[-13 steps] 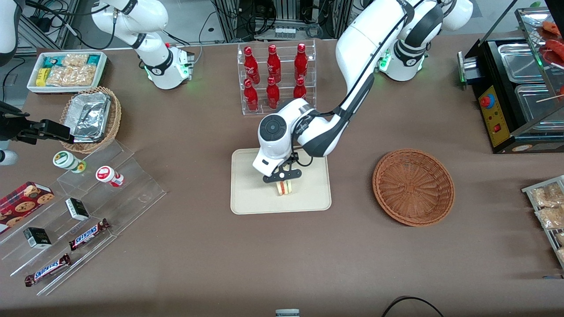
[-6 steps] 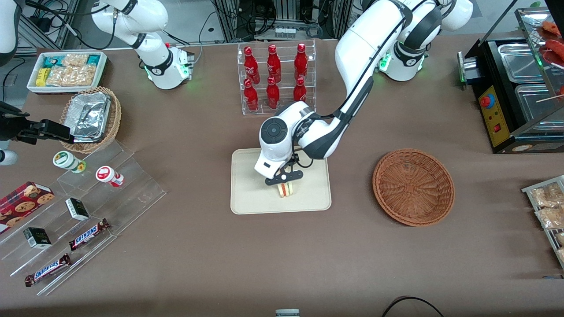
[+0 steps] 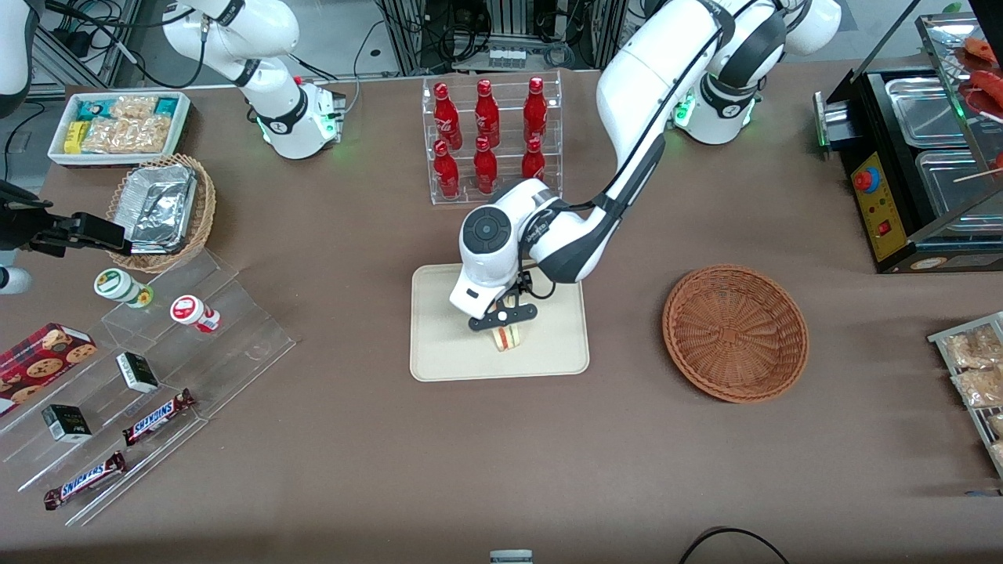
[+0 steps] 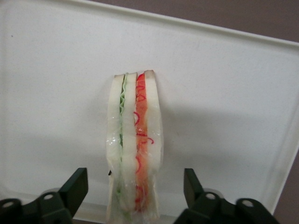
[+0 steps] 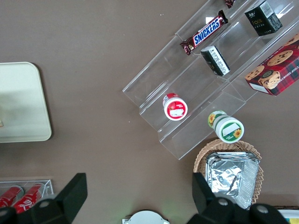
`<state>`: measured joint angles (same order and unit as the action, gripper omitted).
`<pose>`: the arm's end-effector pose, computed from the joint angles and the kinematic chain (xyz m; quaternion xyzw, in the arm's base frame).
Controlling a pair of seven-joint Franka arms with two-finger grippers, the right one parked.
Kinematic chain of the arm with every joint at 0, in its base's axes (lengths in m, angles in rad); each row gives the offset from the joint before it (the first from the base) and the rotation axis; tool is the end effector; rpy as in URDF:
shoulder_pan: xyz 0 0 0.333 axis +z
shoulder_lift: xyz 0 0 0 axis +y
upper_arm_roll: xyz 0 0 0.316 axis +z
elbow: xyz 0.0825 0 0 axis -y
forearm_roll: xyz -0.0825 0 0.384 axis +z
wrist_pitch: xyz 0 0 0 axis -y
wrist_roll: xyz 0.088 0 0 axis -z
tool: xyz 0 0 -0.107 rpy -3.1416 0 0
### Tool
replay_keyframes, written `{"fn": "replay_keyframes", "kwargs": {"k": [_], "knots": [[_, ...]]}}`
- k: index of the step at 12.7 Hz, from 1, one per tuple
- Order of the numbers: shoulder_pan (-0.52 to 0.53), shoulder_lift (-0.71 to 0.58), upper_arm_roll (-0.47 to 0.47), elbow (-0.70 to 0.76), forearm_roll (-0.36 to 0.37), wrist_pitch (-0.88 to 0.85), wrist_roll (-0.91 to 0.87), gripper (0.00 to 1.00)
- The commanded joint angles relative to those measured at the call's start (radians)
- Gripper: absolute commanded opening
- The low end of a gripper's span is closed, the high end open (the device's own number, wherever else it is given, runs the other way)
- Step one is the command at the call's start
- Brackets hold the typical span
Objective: Place sandwich from basket to tray
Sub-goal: 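Lower the held sandwich onto the tray center, then open the left gripper to release the sandwich on the tray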
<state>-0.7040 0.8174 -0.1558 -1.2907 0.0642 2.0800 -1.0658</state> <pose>0.5090 -0.5434 0.2586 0.9934 0.1105 -0.0292 0.0089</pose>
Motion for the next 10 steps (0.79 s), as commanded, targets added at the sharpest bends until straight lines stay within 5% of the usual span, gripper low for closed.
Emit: {"fn": "replay_keyframes", "kwargs": {"k": [1, 8, 10], "knots": [[0.023, -0.073, 0.004, 0.031, 0.014, -0.101, 0.003, 1.00], [0.167, -0.248, 0.007, -0.019, 0.017, -0.267, 0.202, 1.00], [0.243, -0.303, 0.006, -0.053, 0.003, -0.319, 0.382, 1.00]]}}
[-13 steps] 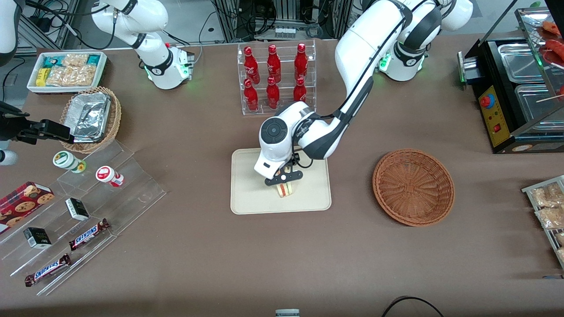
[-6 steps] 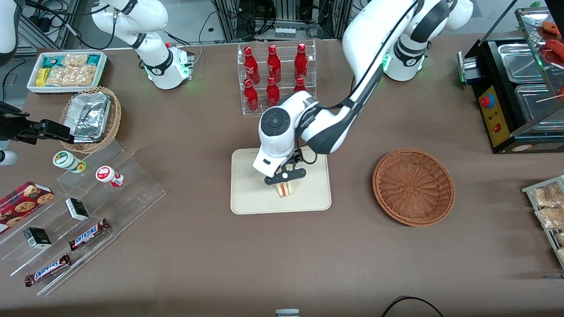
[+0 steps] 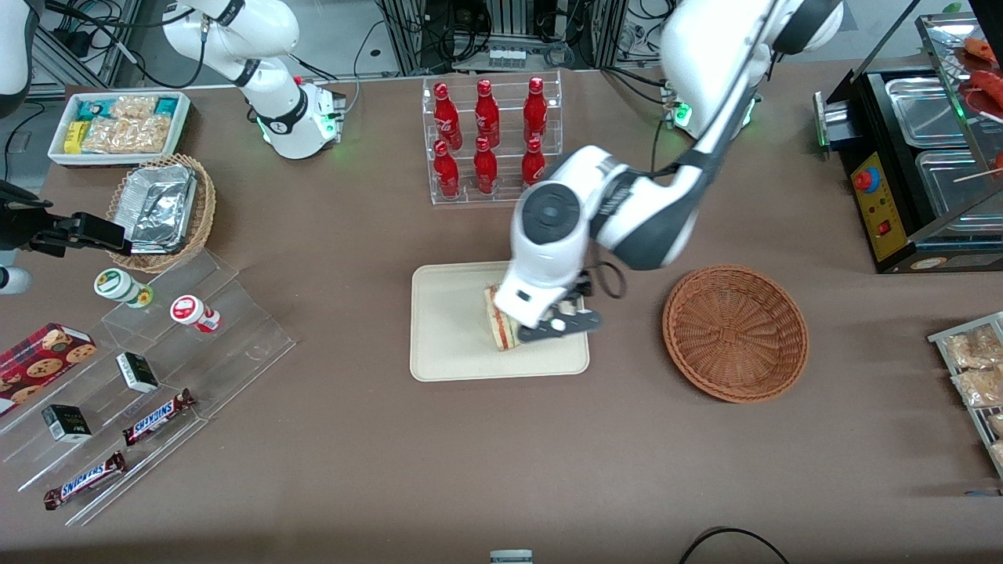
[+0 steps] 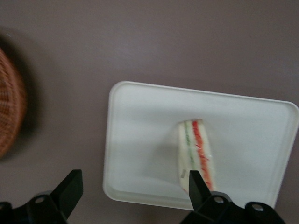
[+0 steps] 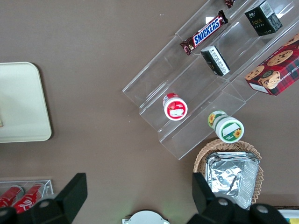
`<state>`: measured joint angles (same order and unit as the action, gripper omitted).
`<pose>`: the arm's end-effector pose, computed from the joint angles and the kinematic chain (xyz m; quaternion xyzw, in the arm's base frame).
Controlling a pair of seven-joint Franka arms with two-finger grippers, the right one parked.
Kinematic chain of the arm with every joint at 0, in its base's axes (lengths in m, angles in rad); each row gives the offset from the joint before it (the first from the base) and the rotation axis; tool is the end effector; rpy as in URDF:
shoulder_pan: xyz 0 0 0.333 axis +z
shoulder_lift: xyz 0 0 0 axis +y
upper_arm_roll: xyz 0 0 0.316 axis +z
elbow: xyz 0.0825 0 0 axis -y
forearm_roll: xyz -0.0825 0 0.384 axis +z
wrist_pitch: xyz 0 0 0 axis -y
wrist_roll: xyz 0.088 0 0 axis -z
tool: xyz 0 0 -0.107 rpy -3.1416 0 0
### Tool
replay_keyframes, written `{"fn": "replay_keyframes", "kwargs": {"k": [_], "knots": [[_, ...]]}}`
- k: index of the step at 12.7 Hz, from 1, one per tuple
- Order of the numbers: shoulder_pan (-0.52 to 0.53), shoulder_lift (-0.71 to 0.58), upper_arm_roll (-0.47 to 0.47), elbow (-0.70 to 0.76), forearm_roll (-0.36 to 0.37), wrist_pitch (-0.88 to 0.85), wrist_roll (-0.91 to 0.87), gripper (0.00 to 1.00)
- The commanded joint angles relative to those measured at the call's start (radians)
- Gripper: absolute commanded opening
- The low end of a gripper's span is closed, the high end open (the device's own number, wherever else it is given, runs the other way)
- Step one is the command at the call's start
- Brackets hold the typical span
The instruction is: Place sandwich from basket to tray
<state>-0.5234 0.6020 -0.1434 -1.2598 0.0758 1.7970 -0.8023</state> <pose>0.5834 -0.4206 0.4060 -0.9971 -0.0693 0.0247 0.0167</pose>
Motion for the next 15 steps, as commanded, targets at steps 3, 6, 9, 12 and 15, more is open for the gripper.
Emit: {"fn": "replay_keyframes", "kwargs": {"k": [3, 6, 9, 12, 15], "knots": [[0.173, -0.200, -0.008, -0.209, -0.028, -0.058, 0.268, 1.00], [0.268, -0.330, -0.007, -0.360, -0.028, -0.056, 0.441, 1.00], [0.347, -0.412, -0.007, -0.427, -0.028, -0.065, 0.556, 1.00], [0.407, -0.491, -0.005, -0.501, -0.030, -0.062, 0.644, 1.00], [0.488, -0.576, -0.013, -0.562, -0.039, -0.067, 0.722, 1.00]]}}
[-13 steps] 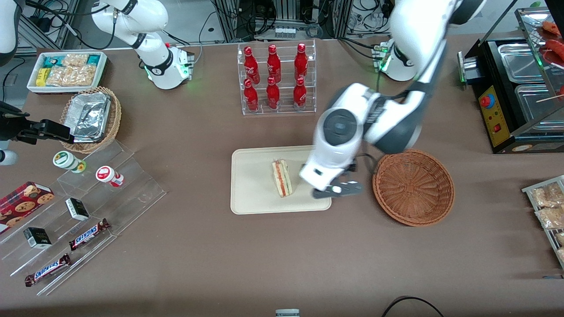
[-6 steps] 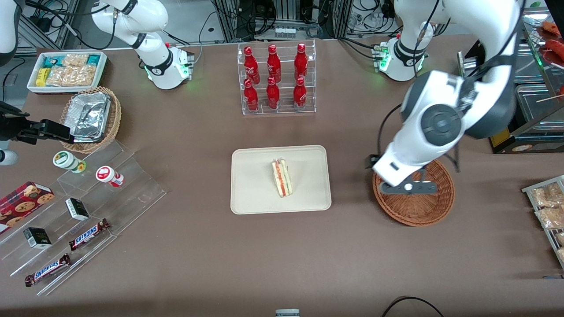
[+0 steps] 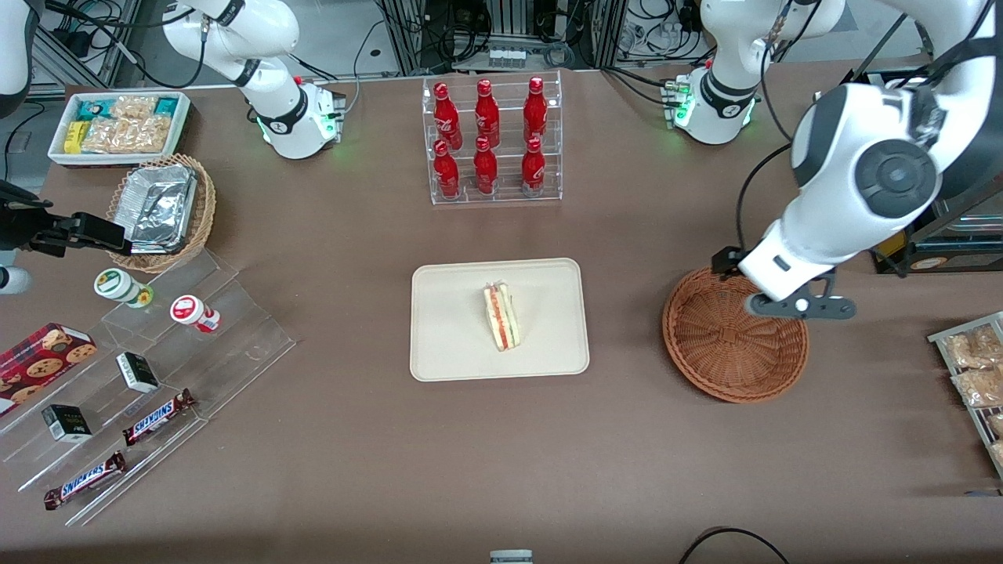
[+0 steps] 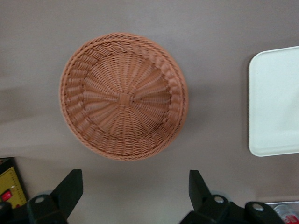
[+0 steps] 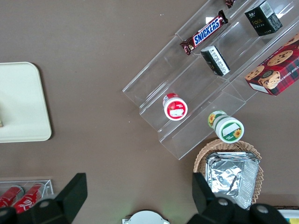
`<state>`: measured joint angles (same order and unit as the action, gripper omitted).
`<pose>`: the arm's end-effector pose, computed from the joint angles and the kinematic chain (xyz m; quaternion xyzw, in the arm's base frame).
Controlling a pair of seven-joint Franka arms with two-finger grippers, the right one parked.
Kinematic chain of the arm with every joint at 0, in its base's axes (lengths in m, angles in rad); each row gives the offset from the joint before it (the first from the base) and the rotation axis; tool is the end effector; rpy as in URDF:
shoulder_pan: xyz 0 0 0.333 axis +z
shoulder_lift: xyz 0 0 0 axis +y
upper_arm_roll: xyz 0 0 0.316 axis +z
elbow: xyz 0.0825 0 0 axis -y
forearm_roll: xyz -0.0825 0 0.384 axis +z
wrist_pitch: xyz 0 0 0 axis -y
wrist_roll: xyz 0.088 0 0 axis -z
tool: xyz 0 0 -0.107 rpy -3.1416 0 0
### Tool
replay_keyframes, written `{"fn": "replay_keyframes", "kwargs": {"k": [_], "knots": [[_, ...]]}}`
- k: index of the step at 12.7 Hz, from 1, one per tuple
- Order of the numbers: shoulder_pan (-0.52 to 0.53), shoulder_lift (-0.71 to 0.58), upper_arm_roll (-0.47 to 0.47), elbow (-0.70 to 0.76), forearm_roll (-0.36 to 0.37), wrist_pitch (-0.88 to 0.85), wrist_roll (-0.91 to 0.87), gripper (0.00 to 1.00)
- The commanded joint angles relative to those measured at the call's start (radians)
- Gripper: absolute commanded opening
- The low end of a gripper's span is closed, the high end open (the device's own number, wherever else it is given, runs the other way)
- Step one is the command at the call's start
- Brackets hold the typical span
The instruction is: Place sandwich from basket to tray
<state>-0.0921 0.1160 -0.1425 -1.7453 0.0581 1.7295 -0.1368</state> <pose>0.5691 -0.1273 0.4895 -0.9961 0.0553 0.0604 0.0318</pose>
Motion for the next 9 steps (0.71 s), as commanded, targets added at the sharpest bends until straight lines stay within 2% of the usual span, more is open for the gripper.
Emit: {"fn": "replay_keyframes", "kwargs": {"k": [1, 5, 9], "knots": [[0.072, -0.105, -0.017, -0.076, -0.030, -0.024, 0.081, 1.00], [0.132, -0.171, -0.037, -0.054, -0.031, -0.120, 0.108, 1.00], [0.167, -0.185, -0.051, 0.007, -0.026, -0.206, 0.131, 1.00]]}}
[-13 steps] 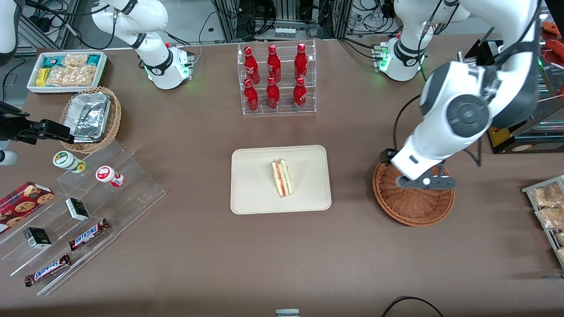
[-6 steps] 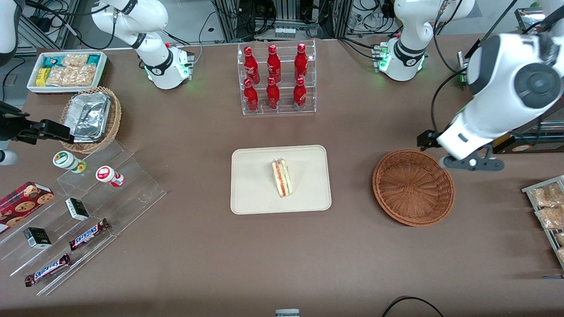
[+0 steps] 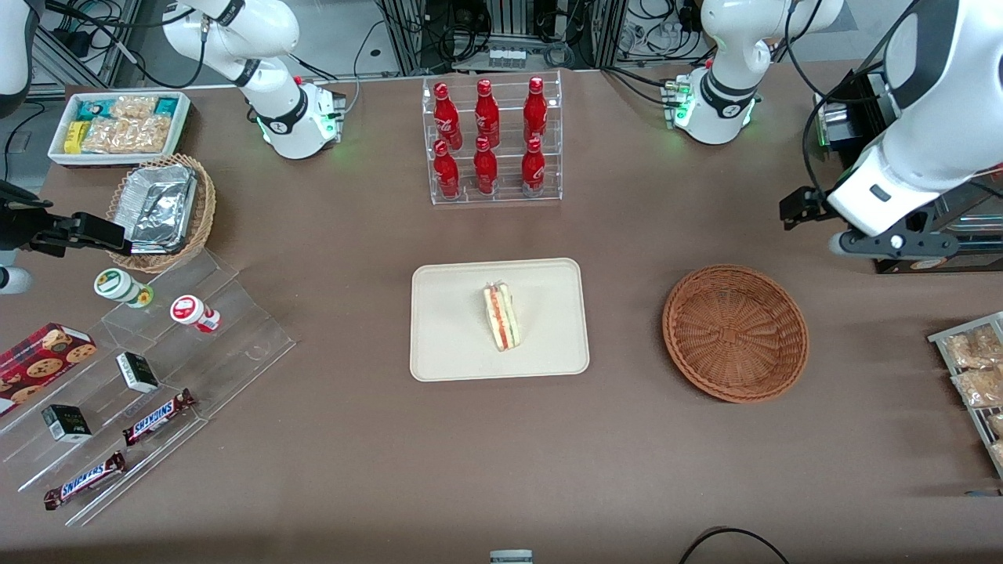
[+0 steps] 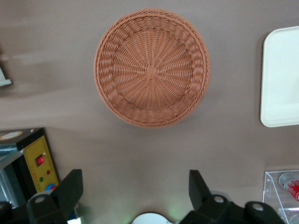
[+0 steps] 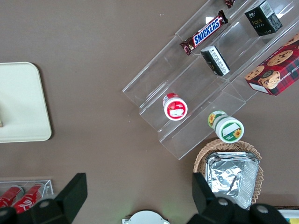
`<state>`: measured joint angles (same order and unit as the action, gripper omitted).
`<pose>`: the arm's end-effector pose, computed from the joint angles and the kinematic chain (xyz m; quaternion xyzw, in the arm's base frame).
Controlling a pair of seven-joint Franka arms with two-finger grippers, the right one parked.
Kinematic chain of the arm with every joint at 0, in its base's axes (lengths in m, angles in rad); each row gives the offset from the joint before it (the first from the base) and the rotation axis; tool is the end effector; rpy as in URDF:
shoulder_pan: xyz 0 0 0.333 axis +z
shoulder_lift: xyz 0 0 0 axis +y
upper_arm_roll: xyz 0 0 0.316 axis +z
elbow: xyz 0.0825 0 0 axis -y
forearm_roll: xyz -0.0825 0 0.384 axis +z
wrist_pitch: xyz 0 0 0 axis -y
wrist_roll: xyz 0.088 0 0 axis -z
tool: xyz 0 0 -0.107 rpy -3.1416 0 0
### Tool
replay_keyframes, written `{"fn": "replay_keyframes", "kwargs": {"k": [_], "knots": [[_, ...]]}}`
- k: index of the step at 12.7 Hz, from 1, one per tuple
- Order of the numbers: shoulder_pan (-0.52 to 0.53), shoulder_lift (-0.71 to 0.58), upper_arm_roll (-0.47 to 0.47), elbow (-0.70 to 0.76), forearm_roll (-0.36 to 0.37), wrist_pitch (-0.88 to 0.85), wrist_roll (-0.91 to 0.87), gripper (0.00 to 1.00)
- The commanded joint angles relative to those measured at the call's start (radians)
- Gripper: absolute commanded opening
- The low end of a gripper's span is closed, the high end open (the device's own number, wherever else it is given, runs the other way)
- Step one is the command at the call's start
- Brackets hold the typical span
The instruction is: Place sandwich from basket to tray
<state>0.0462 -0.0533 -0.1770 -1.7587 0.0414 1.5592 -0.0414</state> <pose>0.5246 -0.0666 0.5642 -0.9959 0.0454 0.0710 0.0315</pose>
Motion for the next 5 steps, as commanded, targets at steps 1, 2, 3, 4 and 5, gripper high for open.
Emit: {"fn": "replay_keyframes", "kwargs": {"k": [1, 2, 3, 4, 5], "knots": [[0.029, -0.025, -0.015, 0.021, -0.009, -0.045, 0.044, 1.00], [0.029, -0.029, -0.010, 0.021, -0.009, -0.060, 0.058, 1.00], [0.029, -0.036, -0.010, 0.022, -0.008, -0.083, 0.078, 1.00], [0.029, -0.043, -0.009, 0.034, -0.006, -0.109, 0.080, 1.00], [0.029, -0.043, -0.009, 0.054, -0.005, -0.143, 0.080, 1.00]]}}
